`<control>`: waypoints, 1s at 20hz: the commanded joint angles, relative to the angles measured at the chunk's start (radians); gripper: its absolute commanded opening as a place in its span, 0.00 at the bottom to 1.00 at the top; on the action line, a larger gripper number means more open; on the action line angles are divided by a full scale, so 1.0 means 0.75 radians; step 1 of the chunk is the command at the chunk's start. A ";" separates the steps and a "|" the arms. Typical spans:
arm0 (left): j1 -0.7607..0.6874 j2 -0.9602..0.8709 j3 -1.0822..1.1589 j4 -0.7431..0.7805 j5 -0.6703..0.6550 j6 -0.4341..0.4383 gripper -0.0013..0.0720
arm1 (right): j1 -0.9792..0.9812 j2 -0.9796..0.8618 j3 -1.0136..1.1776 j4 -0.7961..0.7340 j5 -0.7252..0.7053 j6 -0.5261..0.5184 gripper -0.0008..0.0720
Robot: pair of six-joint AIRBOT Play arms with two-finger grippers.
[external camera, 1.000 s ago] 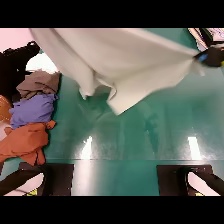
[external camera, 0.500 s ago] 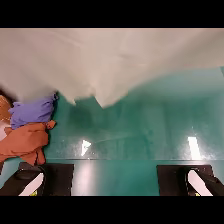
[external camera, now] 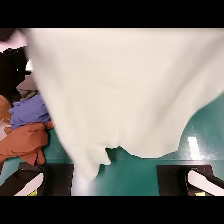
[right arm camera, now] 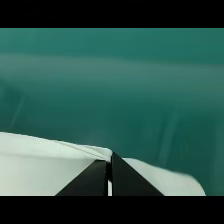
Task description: Fold the shirts.
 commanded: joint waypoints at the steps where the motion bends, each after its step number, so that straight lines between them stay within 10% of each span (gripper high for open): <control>1: 0.002 -0.185 -0.347 -0.010 0.073 0.003 0.05 | 0.142 -0.230 -0.181 -0.155 -0.065 0.001 0.03; 8: 0.002 -0.703 -0.350 -0.102 0.485 0.102 0.05 | 0.273 -0.637 -0.033 -0.219 -0.231 0.004 0.03; 9: 0.005 -0.737 -0.322 -0.103 0.484 0.093 0.27 | 0.273 -0.675 0.017 -0.217 -0.217 0.005 0.04; 10: 0.008 -0.748 -0.300 -0.099 0.481 0.056 0.64 | 0.274 -0.704 0.061 -0.209 -0.199 0.016 0.28; 11: 0.020 -0.747 -0.281 -0.099 0.465 0.022 0.79 | 0.274 -0.727 0.105 -0.209 -0.174 0.038 0.62; 16: 0.222 -0.663 -0.155 -0.094 -0.043 -0.009 0.77 | 0.225 -0.634 0.090 -0.211 0.011 0.021 0.62; 20: 0.287 -0.438 -0.479 0.008 -0.121 -0.025 0.77 | 0.168 -0.391 -0.266 -0.209 0.020 0.001 0.63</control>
